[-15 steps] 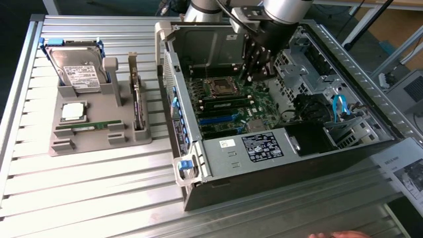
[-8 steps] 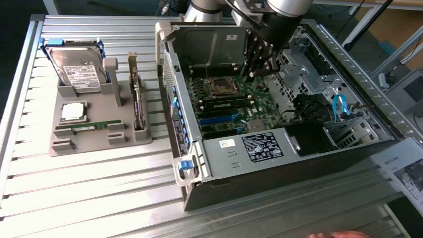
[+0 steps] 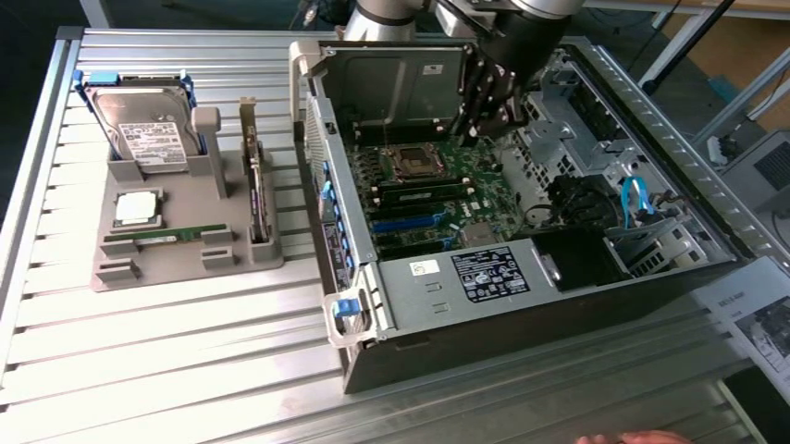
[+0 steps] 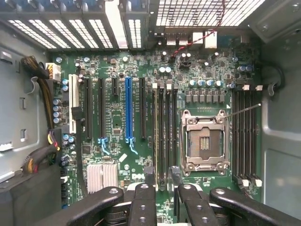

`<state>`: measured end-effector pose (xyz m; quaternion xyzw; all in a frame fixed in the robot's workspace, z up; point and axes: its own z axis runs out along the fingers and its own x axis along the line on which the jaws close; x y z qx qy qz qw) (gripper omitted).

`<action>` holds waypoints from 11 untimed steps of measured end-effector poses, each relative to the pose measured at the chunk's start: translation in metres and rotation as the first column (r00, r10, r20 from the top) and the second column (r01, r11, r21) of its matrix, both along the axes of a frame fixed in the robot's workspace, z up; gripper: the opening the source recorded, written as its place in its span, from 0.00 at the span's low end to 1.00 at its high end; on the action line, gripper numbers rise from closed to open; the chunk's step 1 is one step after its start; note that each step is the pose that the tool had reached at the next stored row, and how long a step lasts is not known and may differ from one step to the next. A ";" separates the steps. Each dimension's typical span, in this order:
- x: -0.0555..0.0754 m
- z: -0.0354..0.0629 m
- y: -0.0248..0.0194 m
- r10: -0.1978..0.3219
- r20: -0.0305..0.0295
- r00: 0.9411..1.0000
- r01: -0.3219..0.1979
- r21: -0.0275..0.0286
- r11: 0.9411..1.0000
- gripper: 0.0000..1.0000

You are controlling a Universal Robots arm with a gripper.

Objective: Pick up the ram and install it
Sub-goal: 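Insert the ram into the slot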

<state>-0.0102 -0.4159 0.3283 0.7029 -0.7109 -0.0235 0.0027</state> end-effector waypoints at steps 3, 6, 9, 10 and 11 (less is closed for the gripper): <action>0.000 0.0039 0.0000 0.000 0.000 1.000 0.000 0.000 1.000 0.26; 0.000 0.0082 0.0000 0.000 0.000 1.000 0.000 0.000 1.000 0.26; 0.000 0.0121 0.0000 0.000 0.000 1.000 0.000 0.000 1.000 0.26; 0.000 0.0136 0.0000 0.000 0.000 1.000 0.000 0.000 1.000 0.26; 0.000 0.0153 0.0000 0.000 0.000 1.000 0.000 0.000 1.000 0.26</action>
